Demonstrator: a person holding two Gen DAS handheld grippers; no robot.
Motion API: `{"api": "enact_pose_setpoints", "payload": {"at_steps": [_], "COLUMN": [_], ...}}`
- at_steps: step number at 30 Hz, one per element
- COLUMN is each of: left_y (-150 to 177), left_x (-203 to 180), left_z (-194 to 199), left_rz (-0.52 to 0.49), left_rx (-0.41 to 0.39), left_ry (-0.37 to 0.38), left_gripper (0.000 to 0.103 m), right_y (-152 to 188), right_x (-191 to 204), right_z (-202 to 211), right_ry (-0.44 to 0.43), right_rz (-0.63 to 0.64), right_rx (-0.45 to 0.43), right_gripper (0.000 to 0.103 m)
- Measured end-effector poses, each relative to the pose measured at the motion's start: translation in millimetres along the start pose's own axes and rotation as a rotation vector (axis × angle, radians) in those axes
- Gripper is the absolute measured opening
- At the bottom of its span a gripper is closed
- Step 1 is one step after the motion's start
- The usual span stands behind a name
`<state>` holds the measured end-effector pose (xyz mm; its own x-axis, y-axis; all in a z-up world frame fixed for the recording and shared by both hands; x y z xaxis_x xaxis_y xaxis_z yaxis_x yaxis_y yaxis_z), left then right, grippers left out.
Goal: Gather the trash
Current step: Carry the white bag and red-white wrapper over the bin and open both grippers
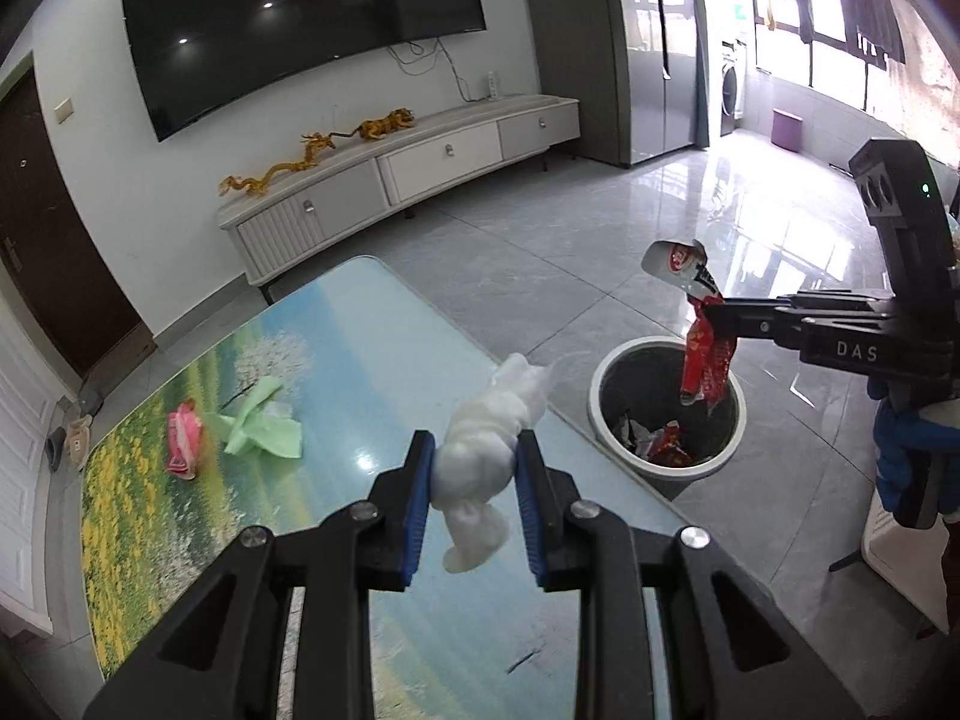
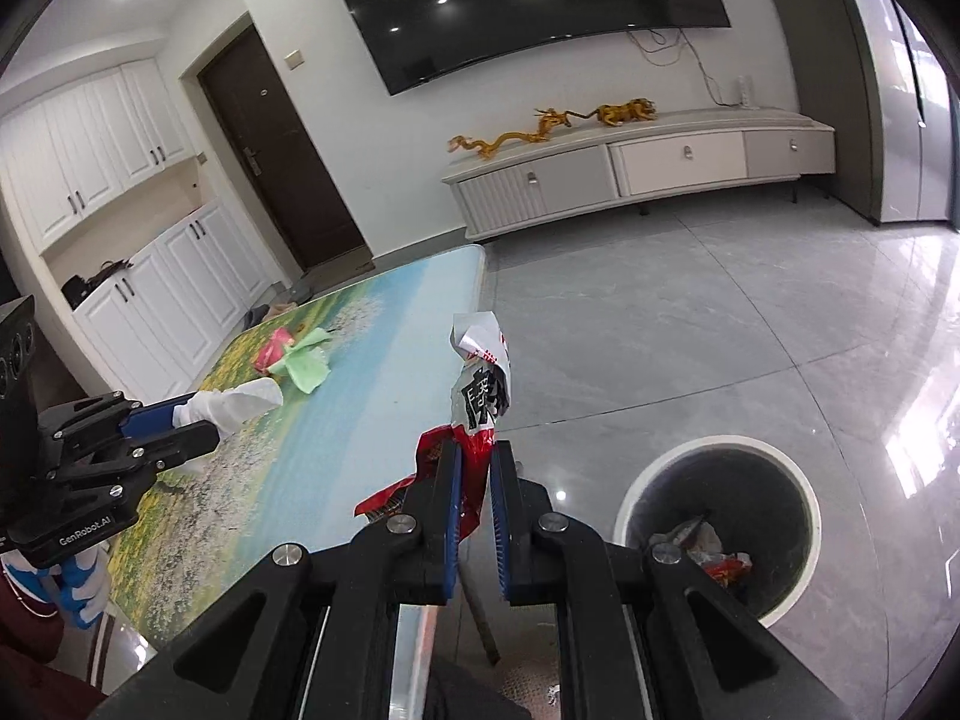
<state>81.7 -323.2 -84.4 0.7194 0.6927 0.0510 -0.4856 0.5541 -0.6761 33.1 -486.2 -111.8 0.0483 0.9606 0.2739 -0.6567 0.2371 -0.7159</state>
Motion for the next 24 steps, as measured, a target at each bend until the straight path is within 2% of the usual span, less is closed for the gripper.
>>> {"api": "enact_pose_setpoints", "payload": {"at_steps": [6, 8, 11, 13, 14, 15, 16, 18, 22, 24], "left_y": [-33.7, -45.8, -62.0, -71.0, -74.9, -78.6, -81.8, -85.3, -86.1, -86.8], "left_x": [-44.9, -59.4, -76.2, -86.6, -91.2, -94.9, -98.3, -104.7, -106.0, -100.7], "left_z": [-74.7, -103.3, -140.5, -162.6, -172.8, -183.3, -193.3, -206.3, -203.4, -193.9], "left_rz": [0.017, 0.047, 0.065, 0.083, 0.090, 0.098, 0.106, 0.109, 0.107, 0.080], "left_rx": [0.080, 0.105, 0.122, 0.128, 0.135, 0.141, 0.145, 0.153, 0.146, 0.119], "left_ry": [0.183, 0.256, 0.314, 0.364, 0.386, 0.400, 0.410, 0.434, 0.437, 0.382], "left_gripper": [0.028, 0.028, 0.028, 0.031, 0.038, 0.050, 0.054, 0.055, 0.055, 0.056], "right_y": [17.5, 27.6, 38.8, 46.2, 49.7, 53.0, 57.2, 63.7, 71.2, 70.8], "right_x": [-82.6, -112.6, -149.2, -167.9, -177.4, -184.4, -192.3, -204.0, -212.5, -211.9], "right_z": [-23.7, -38.2, -57.6, -70.5, -78.8, -84.0, -90.6, -98.8, -101.9, -96.9], "right_ry": [0.165, 0.207, 0.242, 0.248, 0.257, 0.272, 0.288, 0.306, 0.321, 0.318], "right_rz": [-0.103, -0.151, -0.205, -0.237, -0.253, -0.263, -0.274, -0.294, -0.323, -0.319], "right_rx": [0.059, 0.094, 0.135, 0.155, 0.164, 0.176, 0.190, 0.205, 0.221, 0.215], "right_gripper": [0.010, 0.010, 0.010, 0.013, 0.013, 0.014, 0.015, 0.025, 0.028, 0.039]}}
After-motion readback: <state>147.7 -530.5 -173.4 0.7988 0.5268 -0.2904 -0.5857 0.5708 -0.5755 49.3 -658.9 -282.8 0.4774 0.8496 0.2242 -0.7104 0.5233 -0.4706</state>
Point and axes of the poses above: each gripper's, at about its wrist camera, not at the fingertips, and z roughly against the way its jaws point, x to its left, y to its underside, the point moved 6 cm from there along -z, roughly the way its jaws point, and after that the axes turned 8 degrees about y, right-handed, at the moved point
